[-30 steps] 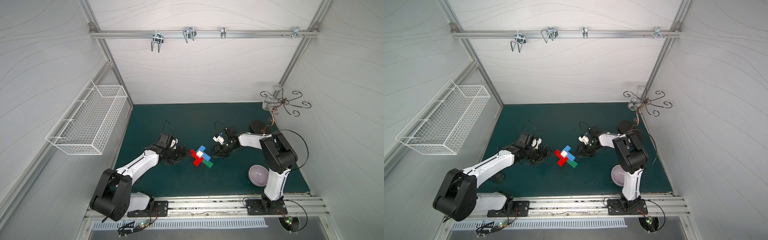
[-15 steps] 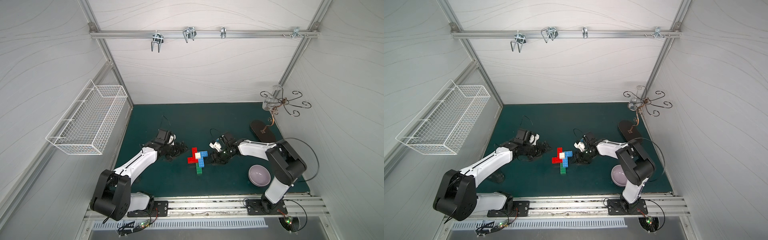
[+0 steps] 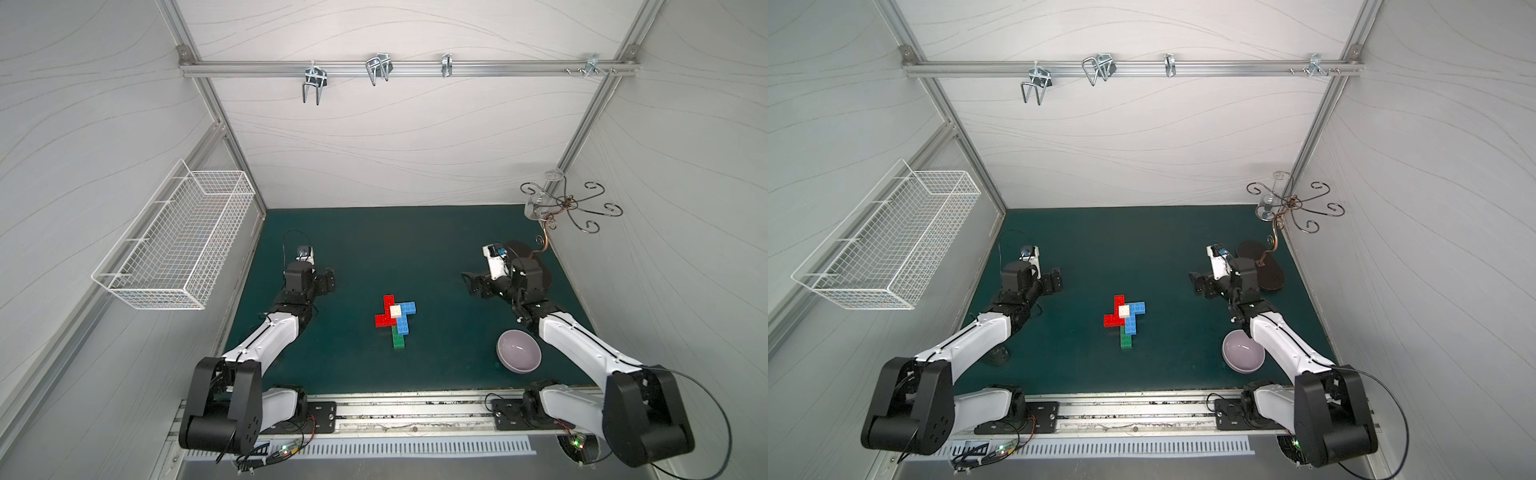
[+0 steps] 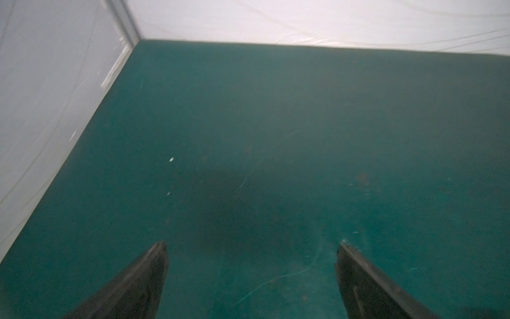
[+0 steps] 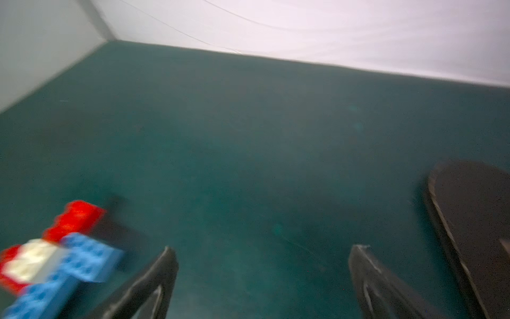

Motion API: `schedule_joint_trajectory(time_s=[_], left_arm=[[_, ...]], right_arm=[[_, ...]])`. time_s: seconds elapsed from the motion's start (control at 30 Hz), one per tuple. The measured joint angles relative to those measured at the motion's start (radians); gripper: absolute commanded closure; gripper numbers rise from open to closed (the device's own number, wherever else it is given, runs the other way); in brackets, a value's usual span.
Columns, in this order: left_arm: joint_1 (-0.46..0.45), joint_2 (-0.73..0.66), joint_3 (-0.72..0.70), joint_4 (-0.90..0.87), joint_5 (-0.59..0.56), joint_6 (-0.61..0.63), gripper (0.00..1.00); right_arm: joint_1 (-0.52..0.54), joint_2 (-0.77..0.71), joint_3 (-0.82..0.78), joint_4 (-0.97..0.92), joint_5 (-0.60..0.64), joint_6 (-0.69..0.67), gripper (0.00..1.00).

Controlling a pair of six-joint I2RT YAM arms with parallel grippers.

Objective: Assemble a small pinwheel with lego
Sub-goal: Reset both arms

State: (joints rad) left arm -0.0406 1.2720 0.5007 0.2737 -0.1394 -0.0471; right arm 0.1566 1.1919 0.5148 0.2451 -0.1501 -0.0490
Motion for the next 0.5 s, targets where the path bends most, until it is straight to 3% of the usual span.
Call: schedule_joint_trajectory(time_s=[0.1,0.23,0.37,0.5], left_arm=[[0.040,0.055,-0.042,0.104,0.025,-0.001,0.05],[0.056,0.138,-0.108,0.318,0.050,0.010,0.04],[0.067,0.259,-0.121,0.459,0.070,0.014,0.00],[0.071,0.288,-0.109,0.472,0.084,0.015,0.00]], right_arm=[[-0.121,0.057,-0.103,0.169,-0.005,0.008,0.01],[-0.200,0.232,-0.161,0.407,-0.048,0.062,0.01],[-0.178,0.380,-0.147,0.534,-0.061,0.070,0.01],[-0.135,0.391,-0.097,0.541,-0.052,0.058,0.01]])
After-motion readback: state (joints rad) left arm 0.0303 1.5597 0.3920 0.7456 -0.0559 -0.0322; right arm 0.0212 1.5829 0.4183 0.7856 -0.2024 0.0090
